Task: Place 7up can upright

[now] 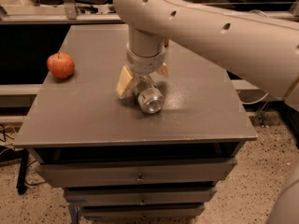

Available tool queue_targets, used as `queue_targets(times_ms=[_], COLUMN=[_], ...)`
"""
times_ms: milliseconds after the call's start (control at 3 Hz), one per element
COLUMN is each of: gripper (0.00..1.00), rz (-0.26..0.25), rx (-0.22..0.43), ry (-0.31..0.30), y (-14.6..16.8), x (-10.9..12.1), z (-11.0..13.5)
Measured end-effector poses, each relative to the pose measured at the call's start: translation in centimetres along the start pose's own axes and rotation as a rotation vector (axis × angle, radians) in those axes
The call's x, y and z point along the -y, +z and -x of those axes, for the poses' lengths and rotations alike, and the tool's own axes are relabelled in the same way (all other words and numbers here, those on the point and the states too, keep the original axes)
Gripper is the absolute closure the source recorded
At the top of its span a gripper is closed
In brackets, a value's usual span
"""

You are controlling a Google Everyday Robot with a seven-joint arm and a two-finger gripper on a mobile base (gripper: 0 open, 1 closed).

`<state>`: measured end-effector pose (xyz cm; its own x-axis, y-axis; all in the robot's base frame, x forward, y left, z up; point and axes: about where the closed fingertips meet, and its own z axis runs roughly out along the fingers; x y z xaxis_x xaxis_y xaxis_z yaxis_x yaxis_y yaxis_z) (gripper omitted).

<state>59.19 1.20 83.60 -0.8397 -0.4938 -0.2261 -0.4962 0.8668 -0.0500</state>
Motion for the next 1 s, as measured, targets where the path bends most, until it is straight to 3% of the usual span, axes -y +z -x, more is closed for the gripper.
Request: queue_targets(times_ms=[333,1000], gripper=[0.39,0.86], rz=[-0.034,-0.089], rx=[0.017,0.165], ry=[0.01,-0.074], y=[-0.6,-5.4], x=[0.0,1.1], z=[0.4,3.3])
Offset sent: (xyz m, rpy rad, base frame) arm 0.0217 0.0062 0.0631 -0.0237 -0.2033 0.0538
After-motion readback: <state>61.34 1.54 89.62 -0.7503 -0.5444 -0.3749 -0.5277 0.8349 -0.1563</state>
